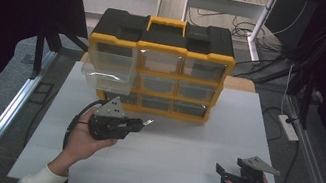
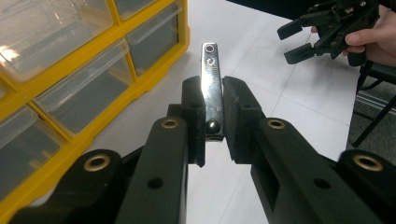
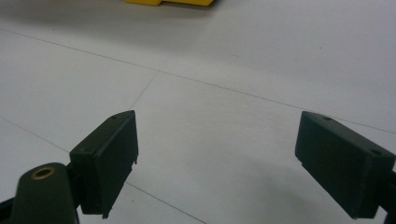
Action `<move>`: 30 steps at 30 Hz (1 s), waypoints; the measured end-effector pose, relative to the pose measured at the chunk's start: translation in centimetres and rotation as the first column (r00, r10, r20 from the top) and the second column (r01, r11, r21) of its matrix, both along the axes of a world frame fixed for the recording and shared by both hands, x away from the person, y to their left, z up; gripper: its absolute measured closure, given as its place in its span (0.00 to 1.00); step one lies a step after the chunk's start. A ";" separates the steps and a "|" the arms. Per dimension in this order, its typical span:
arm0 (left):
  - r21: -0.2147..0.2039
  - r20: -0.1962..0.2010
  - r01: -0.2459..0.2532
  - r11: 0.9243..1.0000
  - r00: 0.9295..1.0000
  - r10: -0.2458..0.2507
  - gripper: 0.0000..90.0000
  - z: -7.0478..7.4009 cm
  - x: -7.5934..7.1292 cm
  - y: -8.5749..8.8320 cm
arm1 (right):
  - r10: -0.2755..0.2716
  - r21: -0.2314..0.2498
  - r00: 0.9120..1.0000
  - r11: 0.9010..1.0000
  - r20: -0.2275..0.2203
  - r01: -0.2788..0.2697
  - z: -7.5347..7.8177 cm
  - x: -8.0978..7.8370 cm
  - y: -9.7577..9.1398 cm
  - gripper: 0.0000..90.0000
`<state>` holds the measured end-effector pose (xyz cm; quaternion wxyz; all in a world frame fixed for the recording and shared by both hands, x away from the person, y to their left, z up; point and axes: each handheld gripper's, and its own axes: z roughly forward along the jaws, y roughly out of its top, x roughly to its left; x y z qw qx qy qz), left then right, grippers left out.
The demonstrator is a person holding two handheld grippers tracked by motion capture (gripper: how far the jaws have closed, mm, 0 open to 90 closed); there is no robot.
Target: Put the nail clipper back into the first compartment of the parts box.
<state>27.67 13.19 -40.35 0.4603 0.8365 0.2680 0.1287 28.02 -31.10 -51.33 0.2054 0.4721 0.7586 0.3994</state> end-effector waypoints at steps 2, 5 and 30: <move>0.000 0.001 -0.001 1.000 1.000 0.001 0.88 0.0 0.0 0.0 | 0.000 0.001 1.000 1.000 -0.002 0.000 0.0 0.0 0.0 0.16; 0.000 0.005 -0.011 1.000 1.000 0.011 0.88 0.1 0.0 0.0 | -0.001 0.003 1.000 1.000 -0.003 0.001 0.0 0.0 0.0 0.16; -0.028 0.020 -0.011 1.000 1.000 0.011 0.88 0.6 -0.3 0.2 | 0.003 -0.006 1.000 1.000 -0.008 -0.003 -0.1 0.0 0.1 0.15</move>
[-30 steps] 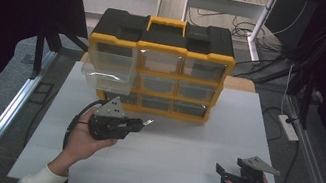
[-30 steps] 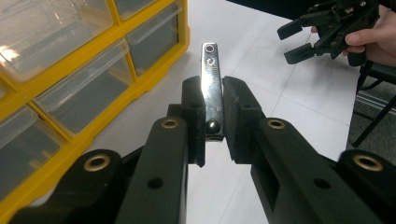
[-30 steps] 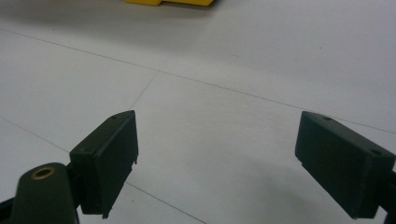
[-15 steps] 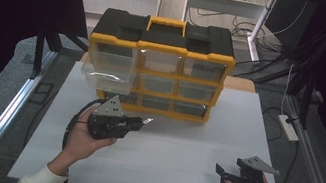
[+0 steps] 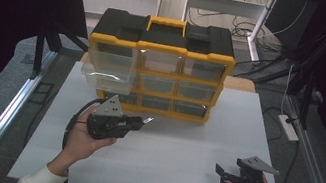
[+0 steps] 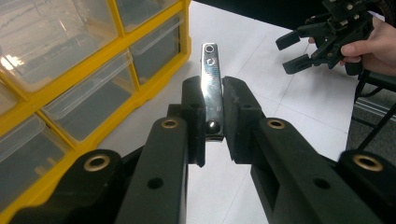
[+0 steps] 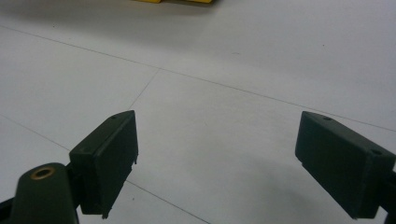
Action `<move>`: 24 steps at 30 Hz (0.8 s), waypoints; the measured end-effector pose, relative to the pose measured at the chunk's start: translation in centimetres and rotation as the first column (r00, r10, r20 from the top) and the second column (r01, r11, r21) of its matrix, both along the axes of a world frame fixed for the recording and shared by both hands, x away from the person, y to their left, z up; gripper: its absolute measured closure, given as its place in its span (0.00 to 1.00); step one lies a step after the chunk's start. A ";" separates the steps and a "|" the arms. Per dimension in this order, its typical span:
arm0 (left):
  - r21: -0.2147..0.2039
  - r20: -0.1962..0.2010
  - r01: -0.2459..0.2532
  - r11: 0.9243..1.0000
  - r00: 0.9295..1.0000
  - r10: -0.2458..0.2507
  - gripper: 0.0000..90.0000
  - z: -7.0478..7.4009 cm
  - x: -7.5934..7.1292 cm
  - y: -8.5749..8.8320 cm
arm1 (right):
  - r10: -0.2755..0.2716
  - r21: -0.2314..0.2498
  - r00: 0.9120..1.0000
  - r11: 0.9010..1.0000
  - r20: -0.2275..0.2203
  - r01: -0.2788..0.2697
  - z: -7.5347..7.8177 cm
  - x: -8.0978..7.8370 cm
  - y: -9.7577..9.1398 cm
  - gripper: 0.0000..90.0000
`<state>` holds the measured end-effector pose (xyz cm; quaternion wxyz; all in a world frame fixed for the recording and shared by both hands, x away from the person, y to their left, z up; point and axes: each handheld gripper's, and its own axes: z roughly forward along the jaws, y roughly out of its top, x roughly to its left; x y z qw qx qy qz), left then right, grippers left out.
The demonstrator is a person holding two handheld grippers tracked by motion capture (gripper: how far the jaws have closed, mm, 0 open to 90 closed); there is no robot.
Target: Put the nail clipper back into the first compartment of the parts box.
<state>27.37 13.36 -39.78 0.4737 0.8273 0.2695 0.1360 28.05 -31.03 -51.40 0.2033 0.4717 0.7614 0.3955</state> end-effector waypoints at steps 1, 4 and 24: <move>0.000 0.000 0.000 1.000 1.000 0.000 0.88 0.0 0.0 0.0 | 0.000 -0.001 1.000 1.000 0.001 0.000 0.0 0.0 0.0 0.15; -0.001 0.000 0.000 1.000 1.000 0.000 0.88 0.0 0.0 0.0 | 0.000 0.001 1.000 1.000 -0.001 0.000 0.0 0.0 0.0 0.15; -0.044 0.036 -0.020 0.999 0.999 0.022 0.88 1.0 -0.2 0.7 | -0.001 0.003 1.000 1.000 -0.002 0.001 0.0 0.0 0.0 0.15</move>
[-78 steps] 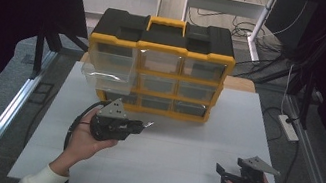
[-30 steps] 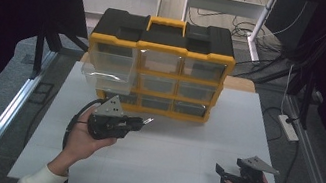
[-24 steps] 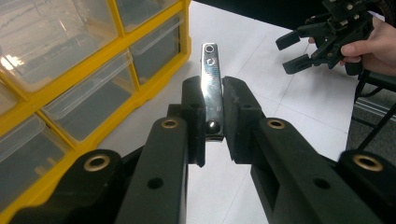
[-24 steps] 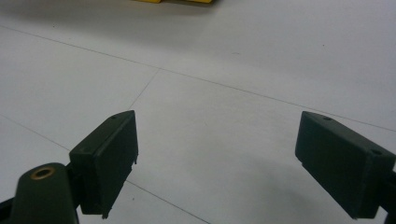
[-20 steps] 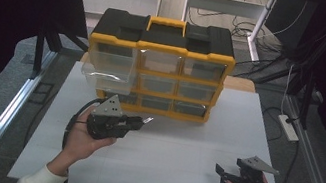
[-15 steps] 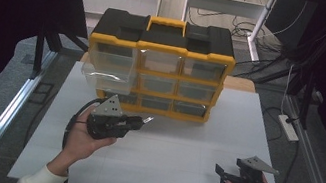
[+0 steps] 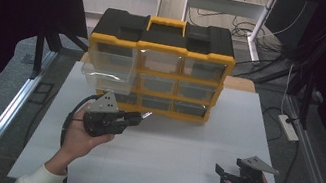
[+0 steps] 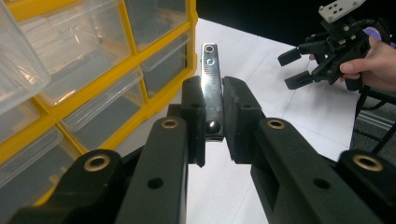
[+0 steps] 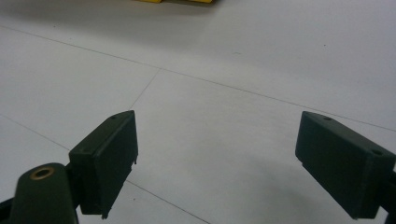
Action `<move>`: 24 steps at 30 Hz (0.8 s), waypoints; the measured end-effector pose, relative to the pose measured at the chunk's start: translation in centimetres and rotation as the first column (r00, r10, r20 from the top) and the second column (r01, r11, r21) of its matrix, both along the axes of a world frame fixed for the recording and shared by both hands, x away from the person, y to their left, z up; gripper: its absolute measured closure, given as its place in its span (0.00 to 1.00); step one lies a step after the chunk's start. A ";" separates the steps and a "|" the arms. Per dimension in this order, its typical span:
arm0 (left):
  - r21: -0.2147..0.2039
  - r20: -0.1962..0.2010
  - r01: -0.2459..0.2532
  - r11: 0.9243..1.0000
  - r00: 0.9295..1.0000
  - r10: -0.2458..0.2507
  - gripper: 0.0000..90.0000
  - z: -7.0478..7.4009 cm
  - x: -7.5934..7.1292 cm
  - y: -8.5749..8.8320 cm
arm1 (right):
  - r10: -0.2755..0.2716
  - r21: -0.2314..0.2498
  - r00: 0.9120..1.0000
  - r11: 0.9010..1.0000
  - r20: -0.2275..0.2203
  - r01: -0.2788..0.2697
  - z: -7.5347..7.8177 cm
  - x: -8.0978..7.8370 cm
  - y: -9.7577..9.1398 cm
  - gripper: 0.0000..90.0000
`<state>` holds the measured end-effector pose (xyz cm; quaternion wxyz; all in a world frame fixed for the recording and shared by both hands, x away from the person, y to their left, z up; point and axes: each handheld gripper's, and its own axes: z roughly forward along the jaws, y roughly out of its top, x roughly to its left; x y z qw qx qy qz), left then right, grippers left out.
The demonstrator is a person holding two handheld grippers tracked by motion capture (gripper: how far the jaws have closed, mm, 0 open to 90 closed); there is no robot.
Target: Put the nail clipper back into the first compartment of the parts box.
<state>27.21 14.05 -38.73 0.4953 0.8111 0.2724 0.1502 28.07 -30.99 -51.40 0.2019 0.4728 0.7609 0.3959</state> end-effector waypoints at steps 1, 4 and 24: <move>-0.002 0.000 0.000 1.000 1.000 0.000 0.88 0.0 0.0 0.0 | 0.000 0.001 1.000 1.000 -0.001 0.000 0.0 0.0 0.0 0.15; -0.007 0.004 0.000 1.000 1.000 0.001 0.88 0.1 0.0 0.1 | 0.002 0.006 1.000 1.000 -0.002 -0.002 0.0 0.0 0.0 0.15; -0.049 0.042 -0.005 0.999 0.999 0.007 0.88 1.6 -0.4 0.6 | -0.006 0.001 1.000 1.000 0.007 0.006 0.1 0.0 0.0 0.15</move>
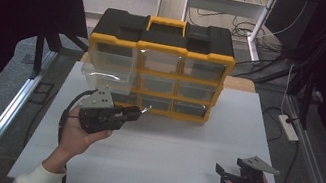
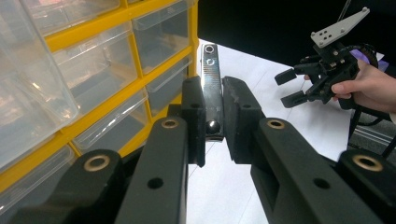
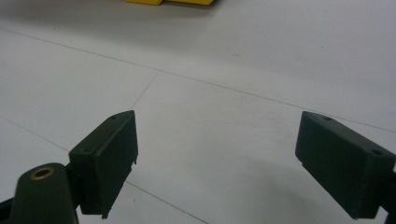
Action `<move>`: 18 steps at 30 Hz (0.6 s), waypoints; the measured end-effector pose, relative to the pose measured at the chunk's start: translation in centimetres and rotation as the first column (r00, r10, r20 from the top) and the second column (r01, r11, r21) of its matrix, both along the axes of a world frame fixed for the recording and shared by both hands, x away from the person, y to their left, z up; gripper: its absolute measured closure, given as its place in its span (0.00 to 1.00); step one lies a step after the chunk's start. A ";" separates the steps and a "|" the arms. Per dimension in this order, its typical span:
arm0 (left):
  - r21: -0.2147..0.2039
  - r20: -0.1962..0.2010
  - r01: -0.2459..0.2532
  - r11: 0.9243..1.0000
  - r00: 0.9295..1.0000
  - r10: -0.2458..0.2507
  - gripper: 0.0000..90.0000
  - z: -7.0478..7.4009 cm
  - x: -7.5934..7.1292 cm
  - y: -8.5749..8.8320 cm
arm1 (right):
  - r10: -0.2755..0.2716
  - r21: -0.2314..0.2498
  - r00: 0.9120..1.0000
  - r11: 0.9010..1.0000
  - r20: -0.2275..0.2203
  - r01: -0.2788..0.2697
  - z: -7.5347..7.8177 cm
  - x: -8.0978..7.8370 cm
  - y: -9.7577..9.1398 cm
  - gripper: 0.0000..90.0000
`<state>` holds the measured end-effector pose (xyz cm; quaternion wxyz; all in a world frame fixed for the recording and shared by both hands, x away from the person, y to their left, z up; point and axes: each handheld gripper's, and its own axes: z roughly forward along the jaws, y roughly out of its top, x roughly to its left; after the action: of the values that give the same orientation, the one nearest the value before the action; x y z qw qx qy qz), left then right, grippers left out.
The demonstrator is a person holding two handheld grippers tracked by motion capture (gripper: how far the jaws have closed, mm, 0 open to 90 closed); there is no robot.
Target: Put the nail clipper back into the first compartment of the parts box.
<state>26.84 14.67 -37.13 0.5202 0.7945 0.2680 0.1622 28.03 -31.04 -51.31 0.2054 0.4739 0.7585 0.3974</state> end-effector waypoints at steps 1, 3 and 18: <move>-0.001 0.003 0.000 1.000 1.000 0.000 0.88 0.1 0.0 0.0 | -0.001 0.000 1.000 1.000 0.001 0.001 0.0 0.0 0.0 0.15; -0.006 0.009 0.000 1.000 1.000 0.000 0.88 0.3 -0.1 0.0 | -0.003 0.001 1.000 1.000 0.001 0.003 0.0 0.0 0.0 0.15; -0.021 0.042 0.006 1.000 0.999 -0.005 0.88 2.1 0.2 -0.5 | -0.006 0.015 1.000 1.000 0.000 0.006 0.1 0.0 -0.1 0.15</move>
<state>27.04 14.22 -35.01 0.5346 0.7861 0.2565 0.1745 27.99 -31.14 -51.18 0.2031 0.4775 0.7541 0.4025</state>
